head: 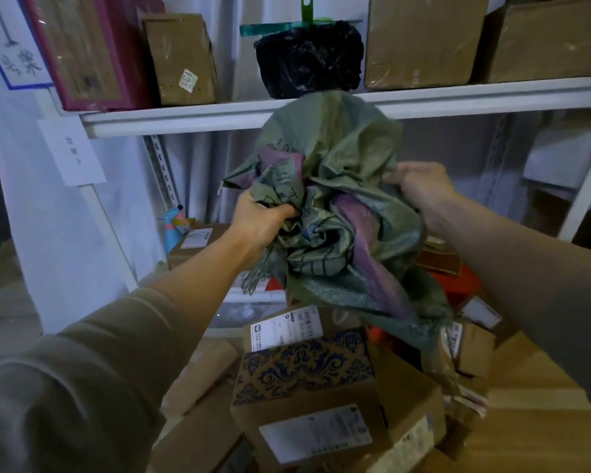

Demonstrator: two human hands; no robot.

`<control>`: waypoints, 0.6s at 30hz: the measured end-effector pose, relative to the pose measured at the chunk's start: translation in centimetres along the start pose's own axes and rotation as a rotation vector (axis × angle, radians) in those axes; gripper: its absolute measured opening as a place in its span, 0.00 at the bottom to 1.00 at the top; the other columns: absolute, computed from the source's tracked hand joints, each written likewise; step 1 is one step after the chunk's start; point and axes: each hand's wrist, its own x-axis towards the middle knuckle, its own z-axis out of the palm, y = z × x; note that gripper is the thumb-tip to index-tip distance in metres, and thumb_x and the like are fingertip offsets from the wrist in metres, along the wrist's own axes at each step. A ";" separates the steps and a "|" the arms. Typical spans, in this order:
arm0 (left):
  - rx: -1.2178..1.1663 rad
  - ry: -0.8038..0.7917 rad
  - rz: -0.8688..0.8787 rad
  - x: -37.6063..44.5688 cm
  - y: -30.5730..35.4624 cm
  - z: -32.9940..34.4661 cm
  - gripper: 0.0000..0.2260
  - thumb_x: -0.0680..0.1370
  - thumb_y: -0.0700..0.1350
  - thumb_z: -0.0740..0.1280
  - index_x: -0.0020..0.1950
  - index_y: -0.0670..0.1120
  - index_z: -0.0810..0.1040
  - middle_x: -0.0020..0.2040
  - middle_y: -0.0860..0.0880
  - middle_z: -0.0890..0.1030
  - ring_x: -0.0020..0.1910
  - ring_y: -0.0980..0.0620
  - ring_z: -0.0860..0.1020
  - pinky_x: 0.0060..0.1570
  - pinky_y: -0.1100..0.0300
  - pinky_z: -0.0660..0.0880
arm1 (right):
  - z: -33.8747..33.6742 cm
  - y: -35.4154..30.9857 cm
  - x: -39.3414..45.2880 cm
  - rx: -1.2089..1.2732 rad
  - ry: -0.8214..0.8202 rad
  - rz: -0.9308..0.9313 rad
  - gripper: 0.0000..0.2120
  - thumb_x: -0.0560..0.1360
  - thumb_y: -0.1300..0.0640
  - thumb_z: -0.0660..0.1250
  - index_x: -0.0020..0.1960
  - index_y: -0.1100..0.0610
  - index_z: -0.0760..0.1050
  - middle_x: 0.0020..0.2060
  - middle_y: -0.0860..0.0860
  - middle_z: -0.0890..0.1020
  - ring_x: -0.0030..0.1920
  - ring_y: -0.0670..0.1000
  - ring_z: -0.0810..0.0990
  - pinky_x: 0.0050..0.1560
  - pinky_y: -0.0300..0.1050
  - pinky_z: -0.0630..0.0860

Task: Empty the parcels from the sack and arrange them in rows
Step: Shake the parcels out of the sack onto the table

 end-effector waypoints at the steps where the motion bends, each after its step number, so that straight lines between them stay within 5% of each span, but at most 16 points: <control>1: -0.013 0.024 0.031 0.1 0.1 0.2 0.12 0.72 0.29 0.72 0.51 0.42 0.81 0.48 0.47 0.84 0.47 0.52 0.83 0.50 0.56 0.82 | -0.1 -0.6 0.0 0.052 0.038 -0.052 0.08 0.77 0.64 0.68 0.41 0.55 0.80 0.37 0.52 0.84 0.34 0.49 0.82 0.34 0.39 0.79; 3: 0.008 0.030 0.067 0.3 0.3 0.6 0.12 0.72 0.31 0.73 0.53 0.41 0.81 0.49 0.47 0.84 0.44 0.57 0.82 0.47 0.62 0.81 | -0.1 -1.3 0.3 0.068 0.092 -0.151 0.06 0.78 0.63 0.67 0.45 0.57 0.81 0.41 0.54 0.85 0.35 0.48 0.82 0.38 0.42 0.81; 6: 0.134 0.015 0.036 0.2 -0.2 0.7 0.16 0.71 0.35 0.77 0.58 0.38 0.81 0.54 0.44 0.83 0.50 0.51 0.82 0.54 0.56 0.80 | -0.4 -1.4 0.6 -0.046 0.120 -0.230 0.07 0.78 0.63 0.66 0.44 0.59 0.81 0.42 0.58 0.84 0.40 0.51 0.80 0.46 0.51 0.82; 10: 0.014 0.109 0.026 0.1 -0.1 0.6 0.17 0.68 0.38 0.80 0.55 0.42 0.81 0.54 0.45 0.84 0.52 0.49 0.83 0.54 0.54 0.81 | -1.0 -1.3 0.8 0.025 0.197 -0.281 0.13 0.78 0.64 0.65 0.37 0.51 0.78 0.38 0.53 0.80 0.40 0.50 0.78 0.42 0.43 0.76; 15: -0.018 0.167 0.076 0.3 0.9 1.2 0.21 0.68 0.40 0.80 0.59 0.43 0.80 0.51 0.48 0.85 0.49 0.53 0.83 0.49 0.59 0.82 | -1.0 -2.0 0.9 -0.020 0.270 -0.388 0.11 0.76 0.63 0.64 0.37 0.53 0.75 0.36 0.52 0.77 0.38 0.47 0.75 0.38 0.40 0.73; 18: 0.041 0.169 0.049 0.4 0.7 1.1 0.23 0.66 0.43 0.81 0.58 0.43 0.81 0.52 0.49 0.85 0.50 0.52 0.83 0.53 0.53 0.82 | -1.1 -1.8 0.9 -0.097 0.260 -0.387 0.07 0.75 0.60 0.64 0.39 0.60 0.76 0.35 0.52 0.75 0.37 0.48 0.73 0.38 0.41 0.71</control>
